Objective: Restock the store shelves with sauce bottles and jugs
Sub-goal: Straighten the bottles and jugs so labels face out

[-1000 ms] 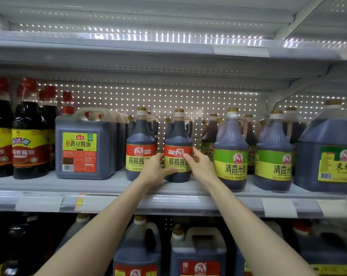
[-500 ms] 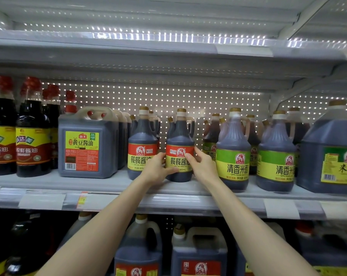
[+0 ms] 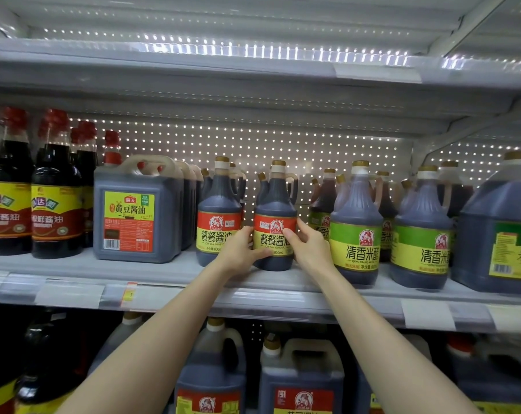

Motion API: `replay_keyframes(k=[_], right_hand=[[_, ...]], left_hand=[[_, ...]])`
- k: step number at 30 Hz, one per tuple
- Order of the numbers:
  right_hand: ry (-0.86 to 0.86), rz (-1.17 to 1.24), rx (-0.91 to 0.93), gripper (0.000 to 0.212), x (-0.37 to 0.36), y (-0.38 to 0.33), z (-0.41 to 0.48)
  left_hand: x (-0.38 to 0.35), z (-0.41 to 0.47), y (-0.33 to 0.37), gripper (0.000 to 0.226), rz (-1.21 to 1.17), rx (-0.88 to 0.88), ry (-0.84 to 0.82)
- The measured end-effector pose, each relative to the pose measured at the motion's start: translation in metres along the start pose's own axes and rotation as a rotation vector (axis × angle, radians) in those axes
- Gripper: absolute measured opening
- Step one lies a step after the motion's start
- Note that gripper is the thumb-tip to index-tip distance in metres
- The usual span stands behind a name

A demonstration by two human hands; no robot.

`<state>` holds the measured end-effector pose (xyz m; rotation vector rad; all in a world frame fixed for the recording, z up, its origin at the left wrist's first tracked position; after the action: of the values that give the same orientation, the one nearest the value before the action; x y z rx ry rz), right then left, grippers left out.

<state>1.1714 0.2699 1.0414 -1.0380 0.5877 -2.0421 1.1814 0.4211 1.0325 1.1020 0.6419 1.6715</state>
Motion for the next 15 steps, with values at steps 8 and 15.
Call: replay_keyframes(k=[8,15], right_hand=[[-0.022,0.037,-0.006,0.041,0.004,-0.007,-0.007],[0.035,0.069,-0.025,0.049,0.025,-0.022,-0.019]], left_hand=[[0.002,-0.004,0.007,0.05,-0.017,-0.006,-0.005],[0.02,-0.022,0.026,0.051,-0.061,-0.089,0.038]])
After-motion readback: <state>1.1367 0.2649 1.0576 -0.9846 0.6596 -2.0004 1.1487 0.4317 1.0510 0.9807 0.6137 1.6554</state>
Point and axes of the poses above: each hand's wrist, its own z-axis towards the middle knuckle, its own x-axis out of the back of the hand, y = z × x, the point moved 6 cm from there along z, towards the middle knuckle, and after that the axes turned 13 degrees about -z, right-handed, at the moved point
